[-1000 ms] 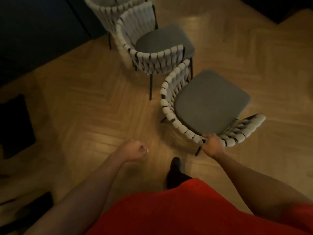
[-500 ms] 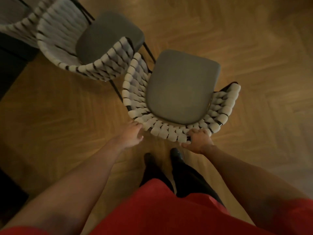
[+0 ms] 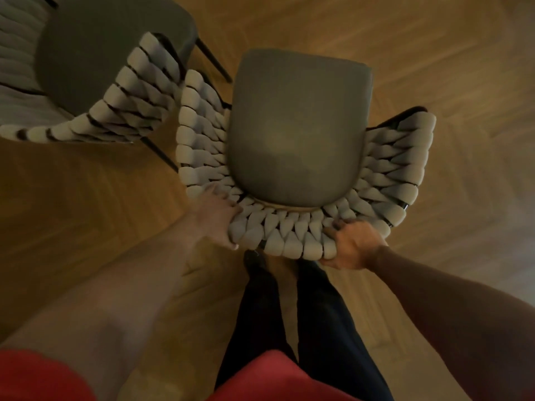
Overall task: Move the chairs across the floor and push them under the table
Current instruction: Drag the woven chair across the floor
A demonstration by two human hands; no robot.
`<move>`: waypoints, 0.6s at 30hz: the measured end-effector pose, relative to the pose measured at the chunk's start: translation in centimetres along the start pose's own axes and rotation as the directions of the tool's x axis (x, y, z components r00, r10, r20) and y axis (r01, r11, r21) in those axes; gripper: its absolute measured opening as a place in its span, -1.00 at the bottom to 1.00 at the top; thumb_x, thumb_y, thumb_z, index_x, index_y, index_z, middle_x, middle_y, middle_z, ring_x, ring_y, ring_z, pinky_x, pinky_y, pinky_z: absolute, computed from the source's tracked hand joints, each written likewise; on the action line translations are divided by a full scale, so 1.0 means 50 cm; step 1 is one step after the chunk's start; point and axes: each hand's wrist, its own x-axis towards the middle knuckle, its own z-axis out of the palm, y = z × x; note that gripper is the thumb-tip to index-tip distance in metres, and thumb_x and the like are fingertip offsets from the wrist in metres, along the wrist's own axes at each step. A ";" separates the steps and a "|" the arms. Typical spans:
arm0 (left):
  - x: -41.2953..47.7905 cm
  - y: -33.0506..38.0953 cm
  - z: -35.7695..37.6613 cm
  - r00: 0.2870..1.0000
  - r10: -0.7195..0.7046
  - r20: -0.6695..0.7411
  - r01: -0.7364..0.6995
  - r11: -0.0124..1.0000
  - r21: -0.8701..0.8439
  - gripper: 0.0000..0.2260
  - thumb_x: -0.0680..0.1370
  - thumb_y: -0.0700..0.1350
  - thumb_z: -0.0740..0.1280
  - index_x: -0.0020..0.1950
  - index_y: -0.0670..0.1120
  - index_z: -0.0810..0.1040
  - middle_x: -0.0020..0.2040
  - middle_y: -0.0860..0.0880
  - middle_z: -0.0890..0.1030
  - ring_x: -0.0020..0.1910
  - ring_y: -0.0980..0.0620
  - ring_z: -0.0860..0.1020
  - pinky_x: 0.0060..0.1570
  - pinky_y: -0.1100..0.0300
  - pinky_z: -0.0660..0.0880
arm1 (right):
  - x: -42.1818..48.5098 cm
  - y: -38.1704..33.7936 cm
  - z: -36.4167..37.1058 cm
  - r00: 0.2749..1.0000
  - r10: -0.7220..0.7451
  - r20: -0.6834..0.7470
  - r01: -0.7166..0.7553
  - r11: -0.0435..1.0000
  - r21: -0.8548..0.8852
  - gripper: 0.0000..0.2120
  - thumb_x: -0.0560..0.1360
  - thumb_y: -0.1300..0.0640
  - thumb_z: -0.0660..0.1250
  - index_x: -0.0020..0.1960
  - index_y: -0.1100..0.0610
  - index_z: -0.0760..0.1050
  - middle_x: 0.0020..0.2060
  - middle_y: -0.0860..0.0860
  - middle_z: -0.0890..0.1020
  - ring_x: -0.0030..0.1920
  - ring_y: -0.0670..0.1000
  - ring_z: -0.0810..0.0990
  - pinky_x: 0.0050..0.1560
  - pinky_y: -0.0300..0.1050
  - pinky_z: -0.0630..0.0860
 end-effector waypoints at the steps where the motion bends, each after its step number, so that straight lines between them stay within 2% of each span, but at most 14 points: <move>1: 0.007 -0.004 0.003 1.000 0.020 -0.013 -0.020 1.000 -0.006 0.11 0.25 0.73 0.07 0.63 0.09 0.34 0.54 0.05 0.48 0.52 -0.12 0.39 0.50 -0.16 0.21 | 0.002 0.003 -0.001 1.000 -0.007 0.000 0.007 1.000 0.001 -0.05 0.31 -0.70 0.07 0.50 -0.16 0.42 0.33 -0.02 0.58 0.26 0.14 0.61 0.25 0.11 0.58; 4: 0.018 -0.011 0.010 0.997 0.067 -0.047 -0.070 0.996 -0.050 0.14 0.28 0.71 0.02 0.68 0.02 0.27 0.60 0.04 0.40 0.50 -0.09 0.40 0.40 -0.08 0.39 | 0.004 0.009 0.001 1.000 -0.017 0.000 0.017 1.000 0.014 -0.02 0.32 -0.71 0.09 0.56 -0.15 0.37 0.39 -0.03 0.55 0.32 0.13 0.58 0.28 0.08 0.57; 9: 0.013 -0.013 0.009 0.987 0.143 -0.072 -0.147 0.987 -0.059 0.13 0.27 0.69 -0.09 0.69 0.06 0.24 0.65 0.08 0.30 0.45 -0.07 0.41 0.33 -0.04 0.45 | 0.005 0.019 0.007 0.998 -0.059 -0.030 0.059 0.998 0.005 0.01 0.35 -0.71 0.08 0.60 -0.11 0.32 0.45 0.00 0.52 0.40 0.12 0.54 0.36 0.08 0.53; 11: 0.018 -0.010 0.012 0.984 0.152 -0.090 -0.159 0.984 -0.078 0.14 0.26 0.74 -0.21 0.66 0.12 0.28 0.62 0.10 0.36 0.40 -0.06 0.43 0.31 -0.02 0.47 | 0.001 0.023 0.012 0.994 -0.086 -0.065 0.087 0.996 0.003 0.01 0.35 -0.71 0.02 0.57 -0.09 0.36 0.40 0.00 0.56 0.34 0.11 0.57 0.33 0.07 0.55; 13: 0.031 0.002 0.035 0.988 0.125 -0.090 -0.134 0.986 -0.099 0.27 0.12 0.75 -0.39 0.62 0.14 0.34 0.53 0.08 0.47 0.34 -0.05 0.49 0.28 -0.02 0.50 | -0.002 0.028 0.020 0.991 -0.106 -0.088 0.106 0.994 0.002 0.01 0.35 -0.73 -0.03 0.54 -0.10 0.40 0.33 -0.02 0.59 0.25 0.08 0.61 0.28 0.04 0.57; 14: 0.030 0.013 0.046 0.992 0.089 -0.089 -0.100 0.987 -0.122 0.30 0.09 0.74 -0.41 0.58 0.12 0.38 0.48 0.05 0.54 0.31 -0.04 0.53 0.27 -0.02 0.52 | -0.003 0.031 0.024 0.988 -0.115 -0.099 0.116 0.993 0.005 0.00 0.35 -0.73 -0.04 0.51 -0.11 0.41 0.30 -0.04 0.60 0.21 0.06 0.62 0.26 0.04 0.58; 15: 0.032 0.027 0.057 0.994 0.043 -0.103 -0.058 0.987 -0.147 0.26 0.13 0.76 -0.38 0.54 0.11 0.43 0.41 0.03 0.59 0.28 -0.04 0.57 0.26 -0.03 0.53 | -0.004 0.037 0.028 0.987 -0.120 -0.105 0.122 0.993 0.011 -0.02 0.34 -0.74 -0.03 0.50 -0.12 0.43 0.27 -0.05 0.60 0.17 0.04 0.62 0.24 0.03 0.58; 16: 0.029 0.045 0.061 0.990 0.001 -0.143 -0.024 0.987 -0.157 0.14 0.24 0.76 -0.27 0.50 0.12 0.47 0.36 0.03 0.63 0.26 -0.02 0.60 0.25 -0.03 0.55 | -0.007 0.047 0.032 0.986 -0.123 -0.110 0.125 0.992 0.011 -0.03 0.34 -0.74 -0.02 0.48 -0.14 0.43 0.25 -0.07 0.61 0.15 0.02 0.63 0.22 0.03 0.58; 18: 0.033 0.098 0.059 0.971 -0.066 -0.229 0.024 0.983 -0.182 -0.15 0.40 0.65 0.04 0.45 0.14 0.53 0.32 0.07 0.65 0.25 0.00 0.62 0.23 -0.02 0.57 | -0.015 0.086 0.034 0.982 -0.140 -0.126 0.139 0.990 -0.019 -0.08 0.34 -0.73 0.00 0.45 -0.17 0.47 0.21 -0.10 0.63 0.12 0.00 0.64 0.18 0.01 0.58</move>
